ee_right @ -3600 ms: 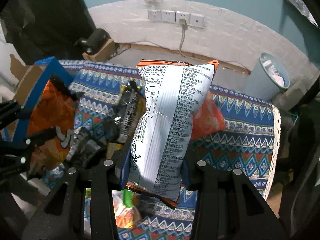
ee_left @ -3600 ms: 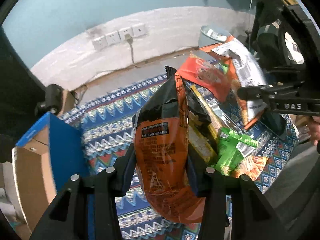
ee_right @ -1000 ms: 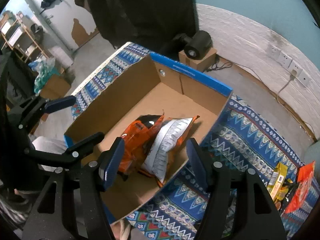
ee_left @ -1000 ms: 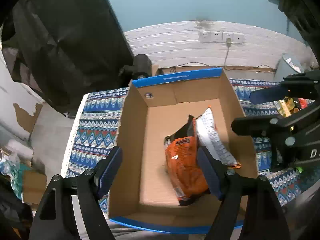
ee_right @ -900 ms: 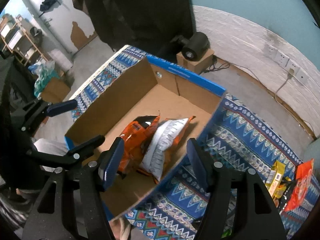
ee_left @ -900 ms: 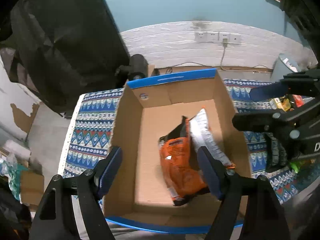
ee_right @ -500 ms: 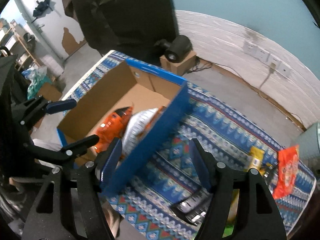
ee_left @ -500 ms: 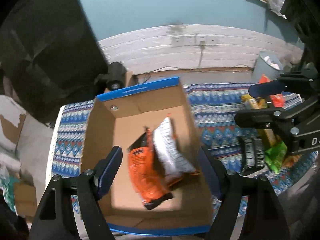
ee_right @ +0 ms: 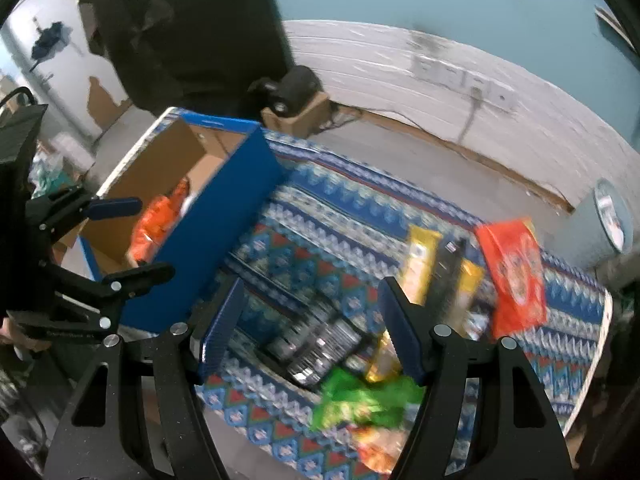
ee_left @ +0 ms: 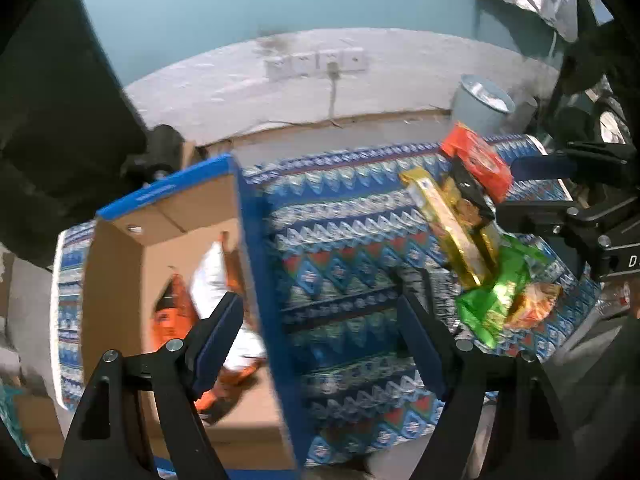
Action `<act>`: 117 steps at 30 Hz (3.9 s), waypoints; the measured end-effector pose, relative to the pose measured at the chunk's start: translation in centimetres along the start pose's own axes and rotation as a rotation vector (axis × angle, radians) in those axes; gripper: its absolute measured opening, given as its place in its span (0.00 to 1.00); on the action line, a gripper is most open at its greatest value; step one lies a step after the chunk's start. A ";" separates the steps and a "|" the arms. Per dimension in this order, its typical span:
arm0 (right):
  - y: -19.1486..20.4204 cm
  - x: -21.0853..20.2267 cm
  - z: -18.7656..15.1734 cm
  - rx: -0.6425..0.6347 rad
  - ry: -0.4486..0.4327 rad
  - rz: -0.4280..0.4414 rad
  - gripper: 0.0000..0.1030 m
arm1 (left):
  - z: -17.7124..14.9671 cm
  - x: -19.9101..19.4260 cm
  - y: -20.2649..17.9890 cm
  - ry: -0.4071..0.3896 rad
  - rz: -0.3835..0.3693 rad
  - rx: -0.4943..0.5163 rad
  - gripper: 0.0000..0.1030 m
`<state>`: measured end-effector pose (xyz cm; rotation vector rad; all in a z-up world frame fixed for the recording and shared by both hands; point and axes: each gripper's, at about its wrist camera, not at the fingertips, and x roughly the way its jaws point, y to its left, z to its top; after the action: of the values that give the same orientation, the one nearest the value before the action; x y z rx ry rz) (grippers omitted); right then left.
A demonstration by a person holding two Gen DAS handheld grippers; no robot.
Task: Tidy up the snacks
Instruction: 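Move both tools back over the remaining snacks, then grasp the black bag with the left tool while the right tool grasps the striped fries bag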
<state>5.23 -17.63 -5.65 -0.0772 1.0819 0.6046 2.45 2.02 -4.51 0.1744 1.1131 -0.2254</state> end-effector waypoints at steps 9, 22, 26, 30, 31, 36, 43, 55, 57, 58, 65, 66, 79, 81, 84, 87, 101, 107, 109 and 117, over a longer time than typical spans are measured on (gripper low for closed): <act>-4.5 -1.2 -4.8 0.073 0.033 -0.035 0.68 | -0.2 2.1 -5.0 0.060 -0.060 0.075 0.78; -6.0 1.9 -12.0 0.052 0.210 -0.005 0.68 | -3.0 5.5 -10.3 0.190 -0.124 0.186 0.78; -5.8 3.6 -13.3 0.023 0.275 -0.006 0.68 | -3.6 6.1 -10.7 0.224 -0.137 0.189 0.78; -5.5 4.6 -14.2 0.003 0.316 -0.006 0.68 | -4.1 6.9 -11.1 0.252 -0.146 0.184 0.78; -5.5 4.9 -14.4 0.003 0.325 -0.009 0.68 | -4.1 7.0 -11.1 0.257 -0.147 0.184 0.78; -4.9 6.1 -14.7 -0.033 0.351 -0.027 0.68 | -3.9 7.6 -11.2 0.261 -0.138 0.177 0.78; -4.9 7.6 -15.6 -0.072 0.402 -0.057 0.55 | -3.6 8.6 -10.8 0.288 -0.153 0.122 0.78; -4.4 5.0 -15.4 -0.083 0.321 -0.053 0.35 | -2.6 10.7 -10.7 0.303 -0.147 0.072 0.78; -4.6 4.0 -15.0 -0.067 0.297 -0.050 0.35 | -2.3 11.1 -10.4 0.302 -0.145 0.051 0.80; -4.8 3.5 -14.9 -0.056 0.282 -0.051 0.35 | -2.1 11.5 -10.3 0.303 -0.143 0.040 0.80; -8.0 0.8 -14.0 0.038 0.202 -0.085 0.35 | -1.4 13.8 -10.6 0.317 -0.123 0.005 0.80; -8.4 0.6 -14.0 0.050 0.195 -0.090 0.35 | -1.3 14.1 -10.7 0.318 -0.118 0.005 0.80; -11.0 0.2 -13.1 0.125 0.153 -0.105 0.35 | -0.8 18.3 -12.7 0.341 -0.055 0.067 0.82; -11.1 0.2 -13.0 0.132 0.146 -0.109 0.35 | -1.0 18.2 -12.9 0.336 -0.046 0.084 0.74; -11.1 -0.2 -12.7 0.137 0.131 -0.117 0.35 | -1.2 17.5 -13.3 0.309 -0.041 0.112 0.58; -10.9 -0.6 -12.4 0.134 0.114 -0.129 0.35 | -1.4 16.7 -13.2 0.293 -0.053 0.115 0.55; -10.4 -2.0 -10.8 0.128 0.047 -0.176 0.35 | -0.2 9.4 -12.3 0.150 0.000 0.147 0.55; -10.3 -2.7 -10.0 0.132 0.017 -0.184 0.35 | -0.4 6.8 -10.3 0.093 -0.004 0.129 0.55; -10.0 -2.8 -9.7 0.128 0.008 -0.184 0.35 | -0.2 6.0 -9.7 0.070 0.002 0.127 0.55; -8.5 -3.1 -8.1 0.106 -0.017 -0.169 0.35 | -0.3 3.4 -8.1 -0.006 0.002 0.125 0.55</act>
<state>1.97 -28.86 -8.89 -0.0706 1.0769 0.3953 1.50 -6.05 -7.95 0.2857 1.0935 -0.2936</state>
